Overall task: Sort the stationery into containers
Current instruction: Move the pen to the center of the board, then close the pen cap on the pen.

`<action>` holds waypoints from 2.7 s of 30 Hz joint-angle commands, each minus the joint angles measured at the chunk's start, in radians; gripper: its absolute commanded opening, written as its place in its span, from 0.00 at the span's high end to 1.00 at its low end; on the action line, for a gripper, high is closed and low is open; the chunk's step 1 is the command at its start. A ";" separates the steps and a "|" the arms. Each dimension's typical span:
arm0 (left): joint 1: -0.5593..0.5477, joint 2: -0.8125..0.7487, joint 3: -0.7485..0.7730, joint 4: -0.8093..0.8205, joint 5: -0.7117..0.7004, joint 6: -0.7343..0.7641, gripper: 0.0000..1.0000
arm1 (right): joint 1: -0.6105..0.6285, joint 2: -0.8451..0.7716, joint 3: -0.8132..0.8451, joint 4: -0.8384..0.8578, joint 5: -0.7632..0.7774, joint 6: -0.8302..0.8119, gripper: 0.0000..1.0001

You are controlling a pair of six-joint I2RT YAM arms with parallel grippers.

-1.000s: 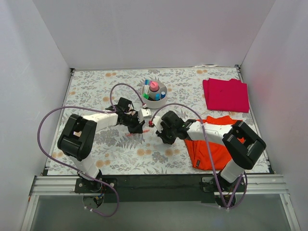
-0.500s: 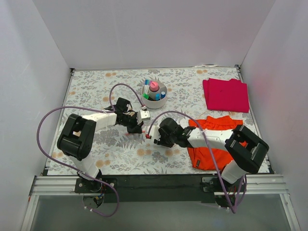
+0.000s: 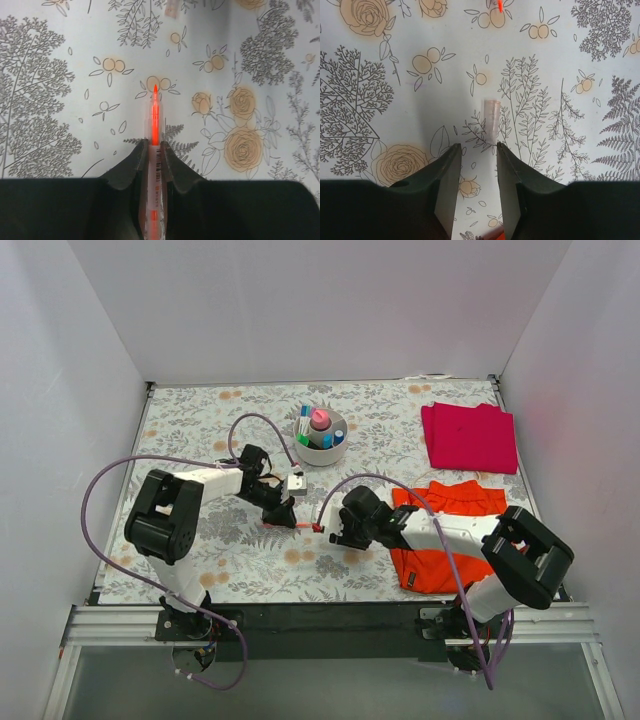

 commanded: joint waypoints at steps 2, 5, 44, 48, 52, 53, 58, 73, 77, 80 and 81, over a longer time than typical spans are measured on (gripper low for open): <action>-0.009 0.096 0.063 -0.220 0.096 0.104 1.00 | -0.066 -0.005 -0.058 -0.031 -0.080 -0.041 0.57; -0.009 0.149 0.120 -0.277 0.117 0.123 1.00 | -0.080 -0.013 -0.084 0.016 -0.084 -0.052 0.58; -0.018 0.240 0.260 -0.148 0.019 -0.084 1.00 | -0.178 0.182 0.132 -0.123 -0.348 -0.156 0.68; -0.017 0.232 0.257 -0.156 0.019 -0.081 1.00 | -0.181 0.212 0.158 -0.198 -0.374 -0.158 0.69; -0.014 0.225 0.255 -0.165 0.021 -0.080 1.00 | -0.183 0.226 0.159 -0.246 -0.385 -0.164 0.70; -0.014 0.225 0.255 -0.165 0.021 -0.078 1.00 | -0.184 0.223 0.154 -0.249 -0.386 -0.164 0.70; -0.014 0.217 0.254 -0.165 0.016 -0.077 1.00 | -0.189 0.223 0.140 -0.243 -0.377 -0.172 0.70; -0.014 0.222 0.261 -0.204 0.044 -0.060 1.00 | -0.200 0.255 0.123 -0.280 -0.327 -0.170 0.69; -0.014 0.220 0.268 -0.219 0.047 -0.054 1.00 | -0.200 0.289 0.139 -0.330 -0.368 -0.188 0.70; -0.014 0.220 0.269 -0.223 0.047 -0.051 1.00 | -0.201 0.308 0.140 -0.347 -0.374 -0.196 0.72; -0.014 0.220 0.269 -0.225 0.045 -0.051 1.00 | -0.201 0.314 0.140 -0.350 -0.376 -0.198 0.72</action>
